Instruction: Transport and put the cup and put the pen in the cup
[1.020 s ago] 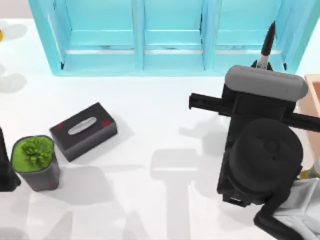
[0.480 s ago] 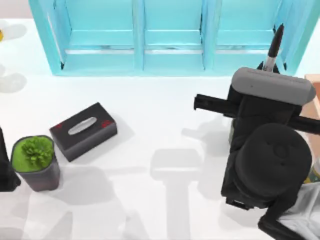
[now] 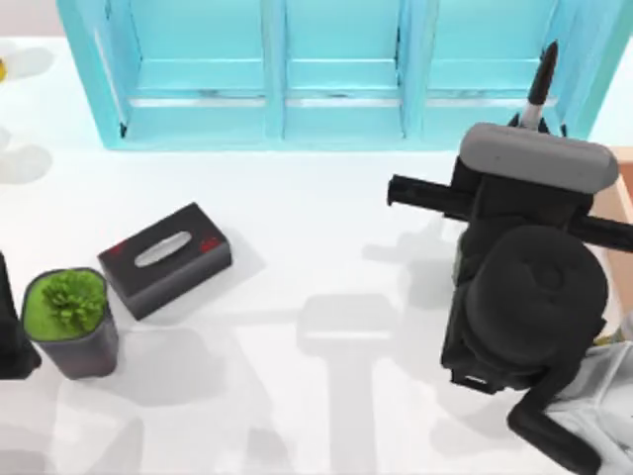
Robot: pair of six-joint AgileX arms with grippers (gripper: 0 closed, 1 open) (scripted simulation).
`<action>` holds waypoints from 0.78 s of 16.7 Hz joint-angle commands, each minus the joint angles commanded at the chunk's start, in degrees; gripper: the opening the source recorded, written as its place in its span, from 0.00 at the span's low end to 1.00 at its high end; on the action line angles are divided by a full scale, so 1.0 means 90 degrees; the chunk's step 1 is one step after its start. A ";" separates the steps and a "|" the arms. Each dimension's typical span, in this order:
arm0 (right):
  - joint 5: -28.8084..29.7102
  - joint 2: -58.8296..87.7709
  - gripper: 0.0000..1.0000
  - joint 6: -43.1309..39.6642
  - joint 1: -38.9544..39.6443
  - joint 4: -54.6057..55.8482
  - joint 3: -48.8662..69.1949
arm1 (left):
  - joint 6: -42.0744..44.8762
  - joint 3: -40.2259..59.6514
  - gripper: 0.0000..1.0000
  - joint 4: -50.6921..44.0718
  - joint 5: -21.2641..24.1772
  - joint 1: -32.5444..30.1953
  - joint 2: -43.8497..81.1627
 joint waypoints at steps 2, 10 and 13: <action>-0.0101 0.0084 0.00 0.0043 -0.0117 0.0015 0.0020 | 0.0000 0.0000 1.00 0.0000 0.0000 0.0000 0.0000; -0.0390 0.0294 0.00 0.0165 -0.0394 0.0069 0.0087 | 0.0000 0.0000 1.00 0.0000 0.0000 0.0000 0.0000; -0.0390 0.0294 0.15 0.0165 -0.0394 0.0069 0.0087 | 0.0000 0.0000 1.00 0.0000 0.0000 0.0000 0.0000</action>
